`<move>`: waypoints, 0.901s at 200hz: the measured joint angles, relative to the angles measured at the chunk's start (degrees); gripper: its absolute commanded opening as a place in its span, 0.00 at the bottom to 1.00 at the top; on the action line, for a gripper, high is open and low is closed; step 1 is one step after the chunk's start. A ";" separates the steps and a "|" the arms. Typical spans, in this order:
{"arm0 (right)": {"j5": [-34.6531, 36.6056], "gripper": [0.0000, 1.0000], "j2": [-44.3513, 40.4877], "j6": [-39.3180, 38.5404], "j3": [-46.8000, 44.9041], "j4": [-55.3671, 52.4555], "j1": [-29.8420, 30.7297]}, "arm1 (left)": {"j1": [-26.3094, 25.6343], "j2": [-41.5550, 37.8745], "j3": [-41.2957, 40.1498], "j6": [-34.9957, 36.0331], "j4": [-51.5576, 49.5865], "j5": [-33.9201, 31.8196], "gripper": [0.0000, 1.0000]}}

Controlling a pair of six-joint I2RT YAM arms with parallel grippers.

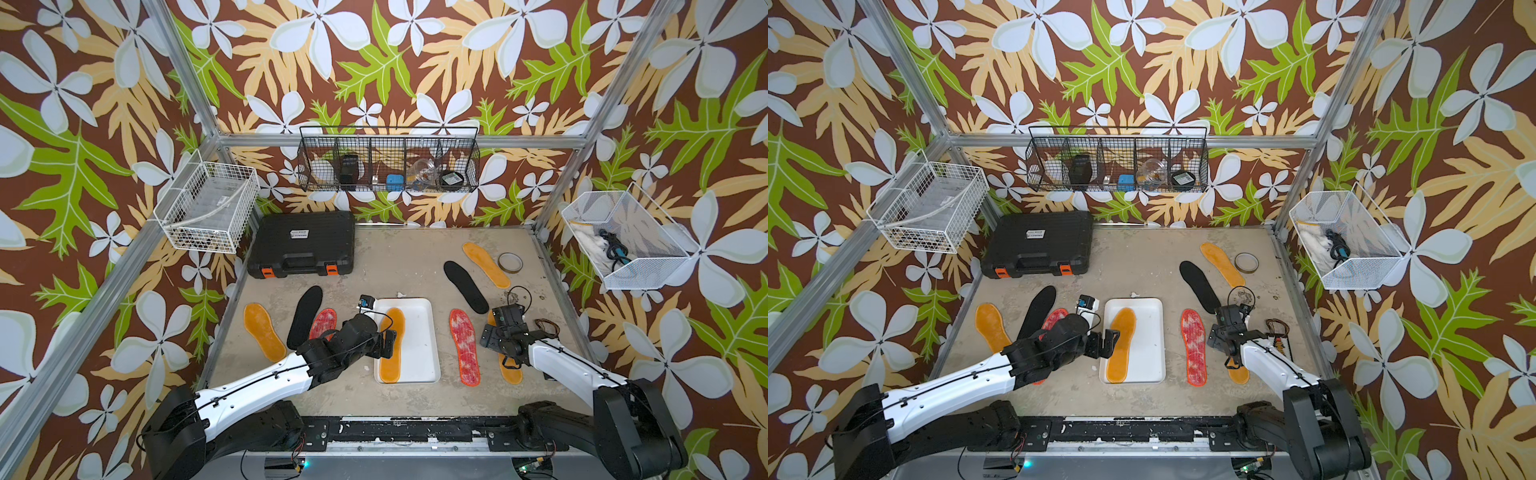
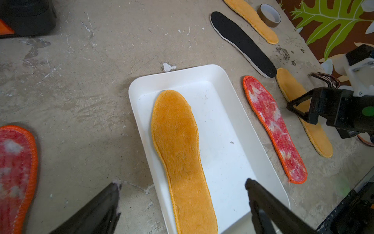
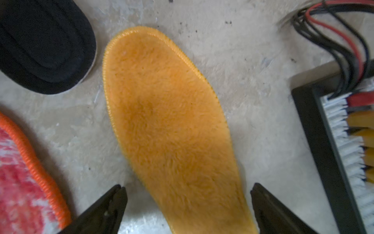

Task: Put the insoles into the storage box
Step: Pick up the insole from the center of the board.

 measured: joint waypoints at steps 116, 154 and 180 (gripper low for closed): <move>-5.62 0.98 -0.98 -0.26 0.61 0.17 1.57 | 0.00 1.51 0.09 0.20 0.92 -0.72 1.00; -3.26 0.99 0.22 -0.26 2.36 -0.96 2.21 | 0.00 2.05 0.50 0.63 1.09 -0.70 1.00; -3.76 0.96 3.48 -0.02 2.25 -0.26 2.25 | 0.00 2.43 0.72 1.27 1.14 -0.70 1.00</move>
